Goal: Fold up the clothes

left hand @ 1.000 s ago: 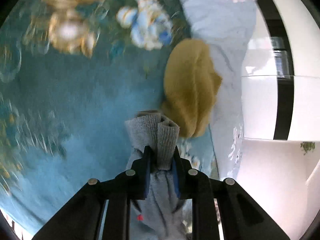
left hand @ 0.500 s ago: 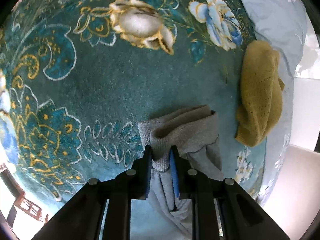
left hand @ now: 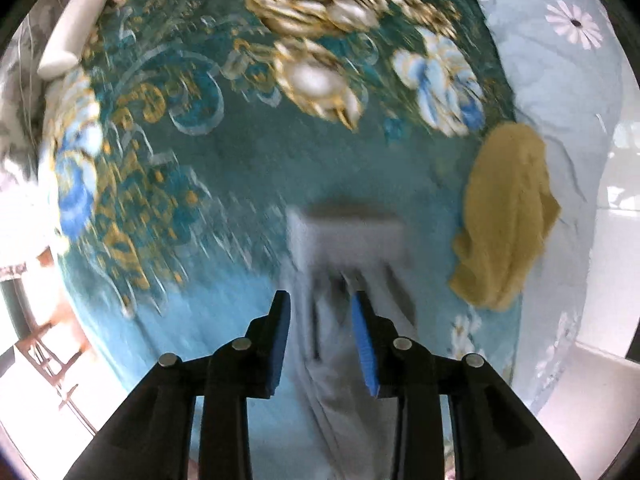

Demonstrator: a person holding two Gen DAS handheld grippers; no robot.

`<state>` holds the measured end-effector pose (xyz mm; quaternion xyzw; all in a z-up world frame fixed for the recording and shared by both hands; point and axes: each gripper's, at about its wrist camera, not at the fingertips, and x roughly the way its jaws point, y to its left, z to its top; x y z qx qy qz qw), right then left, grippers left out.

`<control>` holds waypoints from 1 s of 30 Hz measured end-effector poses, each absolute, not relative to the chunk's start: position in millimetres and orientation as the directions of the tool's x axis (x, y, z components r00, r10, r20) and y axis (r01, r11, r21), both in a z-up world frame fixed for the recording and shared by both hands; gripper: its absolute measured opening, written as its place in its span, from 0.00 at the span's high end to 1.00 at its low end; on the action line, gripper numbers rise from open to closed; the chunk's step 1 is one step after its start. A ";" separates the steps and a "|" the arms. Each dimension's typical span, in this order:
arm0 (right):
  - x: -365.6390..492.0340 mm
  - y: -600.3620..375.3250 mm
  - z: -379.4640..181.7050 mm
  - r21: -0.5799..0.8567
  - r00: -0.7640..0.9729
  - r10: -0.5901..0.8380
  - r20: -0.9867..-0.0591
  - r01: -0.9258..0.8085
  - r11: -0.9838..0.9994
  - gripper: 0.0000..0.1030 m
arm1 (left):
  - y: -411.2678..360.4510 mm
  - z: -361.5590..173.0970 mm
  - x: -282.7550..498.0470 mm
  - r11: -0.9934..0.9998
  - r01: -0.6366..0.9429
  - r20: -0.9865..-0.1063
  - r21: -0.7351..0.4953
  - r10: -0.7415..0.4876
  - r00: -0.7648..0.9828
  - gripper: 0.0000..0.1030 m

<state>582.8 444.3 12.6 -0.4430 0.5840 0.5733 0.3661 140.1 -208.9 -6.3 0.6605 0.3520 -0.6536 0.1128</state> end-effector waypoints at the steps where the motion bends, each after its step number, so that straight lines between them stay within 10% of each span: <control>1: 584.2 449.0 11.8 0.359 -0.353 -0.097 -0.931 -0.932 -0.047 0.71 | -198.1 -1.9 144.8 -0.729 0.604 -0.938 -0.321 0.334 -0.095 0.68; 9: 599.1 477.5 -4.1 0.377 -0.374 -0.083 -0.924 -0.926 -0.033 0.50 | -91.6 6.0 173.0 -0.806 0.472 -0.911 -0.357 0.412 0.014 0.68; 30: 609.7 480.2 -59.4 0.471 -0.450 -0.188 -0.873 -0.878 -0.083 0.54 | 0.8 18.6 227.3 -0.907 0.315 -0.935 -0.279 0.332 0.128 0.67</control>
